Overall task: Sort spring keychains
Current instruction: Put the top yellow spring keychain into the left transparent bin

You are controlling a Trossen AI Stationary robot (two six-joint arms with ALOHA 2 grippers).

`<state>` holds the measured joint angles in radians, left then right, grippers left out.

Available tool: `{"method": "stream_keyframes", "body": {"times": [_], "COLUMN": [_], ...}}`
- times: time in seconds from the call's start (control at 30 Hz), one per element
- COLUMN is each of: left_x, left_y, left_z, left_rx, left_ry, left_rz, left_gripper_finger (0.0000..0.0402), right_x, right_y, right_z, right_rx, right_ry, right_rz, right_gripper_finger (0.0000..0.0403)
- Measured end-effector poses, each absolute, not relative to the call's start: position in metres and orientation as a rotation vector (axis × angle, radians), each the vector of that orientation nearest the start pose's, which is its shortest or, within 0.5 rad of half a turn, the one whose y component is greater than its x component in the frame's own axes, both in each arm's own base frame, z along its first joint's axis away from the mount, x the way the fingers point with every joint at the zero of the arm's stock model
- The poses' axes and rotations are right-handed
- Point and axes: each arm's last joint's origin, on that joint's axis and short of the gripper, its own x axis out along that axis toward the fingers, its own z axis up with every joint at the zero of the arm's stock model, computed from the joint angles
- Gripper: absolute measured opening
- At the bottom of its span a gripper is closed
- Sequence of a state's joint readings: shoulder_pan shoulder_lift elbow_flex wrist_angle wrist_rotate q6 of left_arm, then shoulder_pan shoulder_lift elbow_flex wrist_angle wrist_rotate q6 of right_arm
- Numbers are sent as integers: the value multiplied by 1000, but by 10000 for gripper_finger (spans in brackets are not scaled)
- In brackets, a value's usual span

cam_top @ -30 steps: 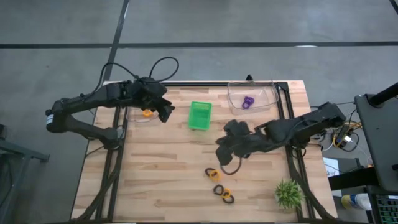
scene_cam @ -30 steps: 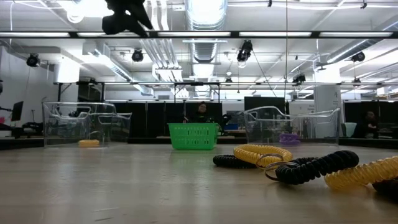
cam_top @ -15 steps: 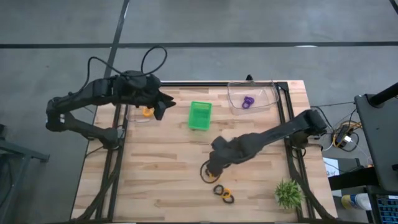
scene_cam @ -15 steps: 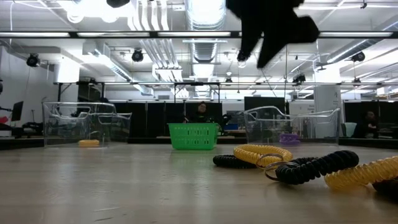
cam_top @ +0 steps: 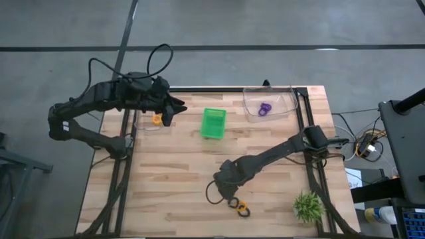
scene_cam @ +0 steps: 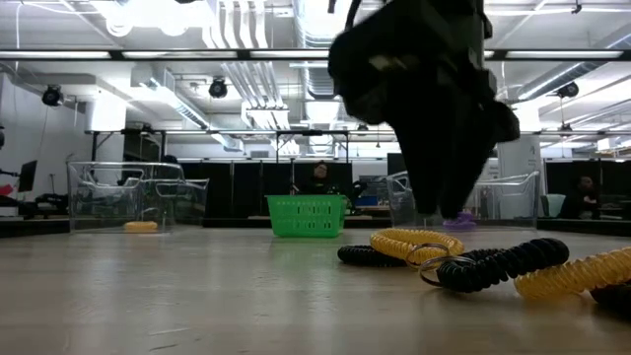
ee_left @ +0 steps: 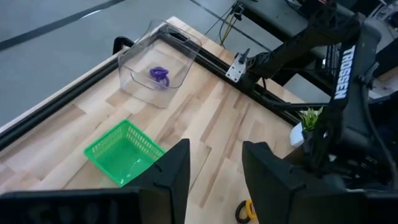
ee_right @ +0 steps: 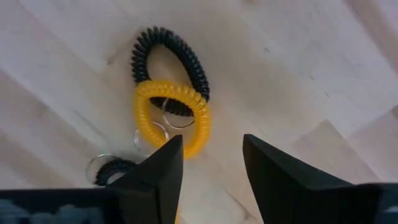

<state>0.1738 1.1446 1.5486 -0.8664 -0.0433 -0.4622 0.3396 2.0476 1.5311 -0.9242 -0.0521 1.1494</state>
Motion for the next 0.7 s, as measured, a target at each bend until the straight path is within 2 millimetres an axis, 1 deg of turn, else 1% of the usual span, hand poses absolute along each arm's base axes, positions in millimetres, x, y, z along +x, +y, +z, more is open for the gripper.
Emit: {"method": "stream_keyframes", "body": {"times": [0.13,0.37,0.53,0.6,0.7], "left_x": [196,196,196,196,196], "left_y": [36,36,36,36,36], "left_z": [452,452,453,453,453], "left_rx": [-483,-484,-486,-486,-487], "left_ry": [405,402,398,395,394], "left_rz": [316,316,316,316,316], "left_gripper_finger": [138,138,138,138,138], "right_x": [375,381,384,385,385], "right_y": [136,135,136,136,135], "right_z": [163,155,146,145,146], "right_rx": [699,680,662,670,688], "right_ry": [1437,1425,1435,1444,1448], "right_rz": [-519,-481,-456,-447,-448], "right_gripper_finger": [153,130,114,101,63]}}
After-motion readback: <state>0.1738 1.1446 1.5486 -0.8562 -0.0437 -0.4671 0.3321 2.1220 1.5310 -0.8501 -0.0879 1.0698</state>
